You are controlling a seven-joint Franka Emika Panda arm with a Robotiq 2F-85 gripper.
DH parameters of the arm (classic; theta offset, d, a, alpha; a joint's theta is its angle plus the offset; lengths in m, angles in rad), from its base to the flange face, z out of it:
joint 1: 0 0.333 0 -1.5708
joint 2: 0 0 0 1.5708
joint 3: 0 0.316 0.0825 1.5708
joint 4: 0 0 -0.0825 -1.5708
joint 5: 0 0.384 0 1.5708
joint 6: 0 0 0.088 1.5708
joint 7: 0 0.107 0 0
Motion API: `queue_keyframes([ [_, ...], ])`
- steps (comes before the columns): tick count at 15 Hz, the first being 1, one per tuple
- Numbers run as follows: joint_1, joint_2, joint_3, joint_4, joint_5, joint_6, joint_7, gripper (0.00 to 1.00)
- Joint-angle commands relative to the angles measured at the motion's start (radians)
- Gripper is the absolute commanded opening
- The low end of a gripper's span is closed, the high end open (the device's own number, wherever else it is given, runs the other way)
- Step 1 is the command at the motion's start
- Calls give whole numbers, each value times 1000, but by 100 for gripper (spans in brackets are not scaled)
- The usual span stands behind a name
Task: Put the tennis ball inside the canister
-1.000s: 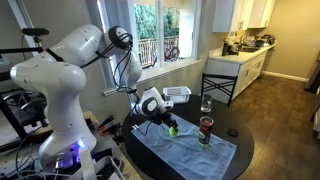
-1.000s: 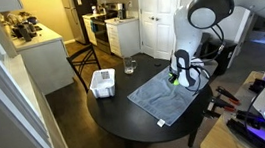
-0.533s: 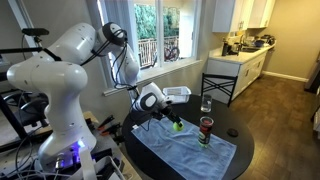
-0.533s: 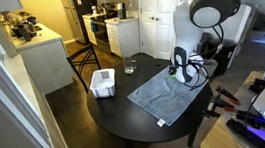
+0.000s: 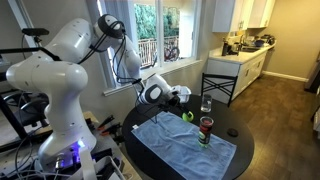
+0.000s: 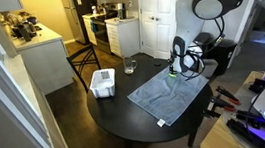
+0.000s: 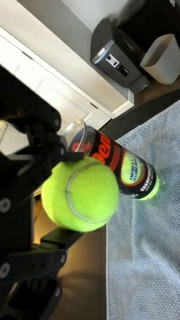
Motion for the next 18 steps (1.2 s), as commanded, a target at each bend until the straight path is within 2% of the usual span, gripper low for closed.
queue_keyframes([
  [1,12,-69,-40,-41,27,12,-56,39],
  [4,1,-94,-67,-40,21,9,-59,39],
  [7,-43,-126,-68,-26,3,4,-61,39],
  [12,-154,-148,-23,23,-13,-7,-59,39],
  [18,-311,-143,68,121,-38,-41,-79,39],
])
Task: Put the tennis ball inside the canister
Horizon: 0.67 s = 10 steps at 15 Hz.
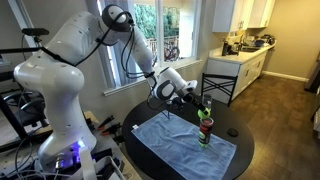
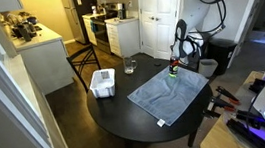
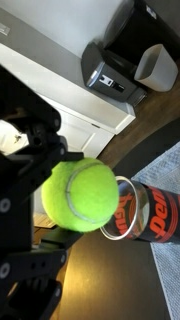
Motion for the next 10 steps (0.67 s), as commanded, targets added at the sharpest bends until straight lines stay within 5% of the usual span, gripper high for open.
queue_keyframes([
  [1,-90,-33,58,45,-28,-41,-61,39],
  [8,-138,-1,97,148,-62,-140,-55,39],
  [9,-136,8,94,159,-65,-156,-46,86],
  [10,-138,11,95,166,-71,-168,-41,91],
])
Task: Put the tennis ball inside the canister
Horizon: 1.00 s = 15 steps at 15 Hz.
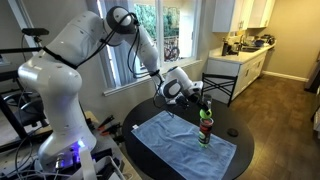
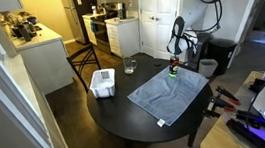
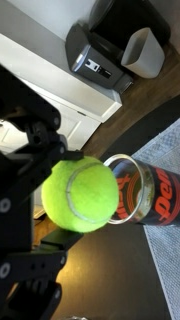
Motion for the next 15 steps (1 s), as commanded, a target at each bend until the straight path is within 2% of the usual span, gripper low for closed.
queue_keyframes([
  [1,-26,9,12,30,-33,-39,-4,95],
  [3,-29,13,12,36,-40,-46,-1,100],
  [15,-29,32,18,32,-38,-29,12,100],
])
